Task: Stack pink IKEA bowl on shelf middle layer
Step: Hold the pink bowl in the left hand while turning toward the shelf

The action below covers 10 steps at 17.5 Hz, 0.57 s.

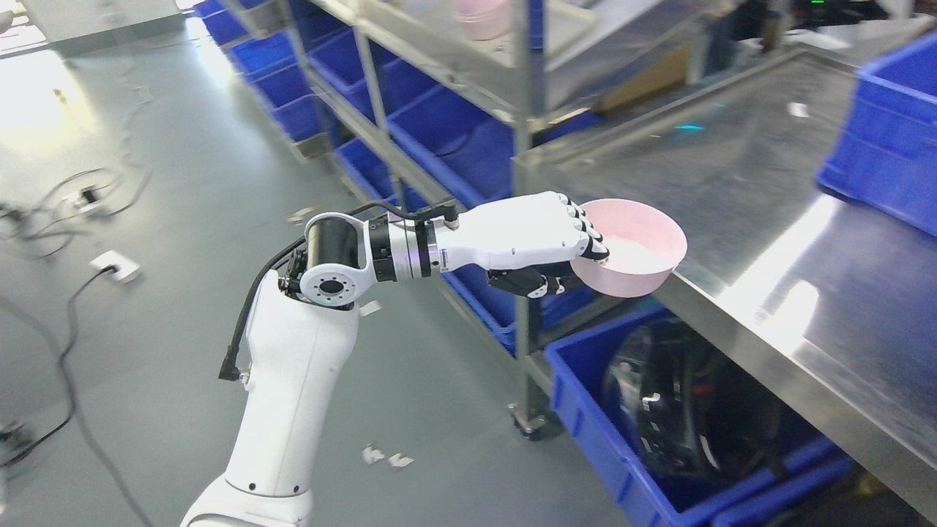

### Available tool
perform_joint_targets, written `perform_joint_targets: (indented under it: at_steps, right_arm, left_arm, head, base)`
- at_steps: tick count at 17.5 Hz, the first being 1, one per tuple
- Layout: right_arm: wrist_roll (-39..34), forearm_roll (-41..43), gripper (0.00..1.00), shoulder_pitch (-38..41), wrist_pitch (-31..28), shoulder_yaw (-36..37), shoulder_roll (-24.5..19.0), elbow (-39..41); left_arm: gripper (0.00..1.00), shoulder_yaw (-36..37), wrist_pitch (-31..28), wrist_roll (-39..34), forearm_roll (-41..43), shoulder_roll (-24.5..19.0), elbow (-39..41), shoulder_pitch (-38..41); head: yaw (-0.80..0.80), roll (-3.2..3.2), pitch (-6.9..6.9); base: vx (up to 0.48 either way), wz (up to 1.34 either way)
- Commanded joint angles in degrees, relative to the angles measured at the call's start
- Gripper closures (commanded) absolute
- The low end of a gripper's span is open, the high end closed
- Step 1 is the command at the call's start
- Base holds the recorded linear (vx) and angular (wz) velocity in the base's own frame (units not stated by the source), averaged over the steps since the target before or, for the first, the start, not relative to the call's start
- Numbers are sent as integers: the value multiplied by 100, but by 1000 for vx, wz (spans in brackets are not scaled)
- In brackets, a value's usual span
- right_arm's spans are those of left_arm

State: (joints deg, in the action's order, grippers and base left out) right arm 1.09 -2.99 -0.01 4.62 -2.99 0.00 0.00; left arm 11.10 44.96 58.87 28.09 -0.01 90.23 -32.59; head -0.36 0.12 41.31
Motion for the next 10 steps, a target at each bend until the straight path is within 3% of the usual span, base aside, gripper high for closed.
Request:
perform_joint_targets:
  at_steps: [1,5,10]
  right_arm:
    - [-4,0,0,18,4,0,100,100]
    - [-4,0,0,27,4,0,100,100]
    - [-4,0,0,18,4,0,100,100]
  left_arm:
    - [99,323,4,2,3,-99,197,42]
    - [99,402,4,2,12,-99,197,86]
    - [99,402,4,2,21,-99,197,86]
  head:
    - [0,0,0]
    - [0,0,0]
    - [0,0,1]
  base:
    - [-32,1555]
    - [4,1150]
    - [111,424]
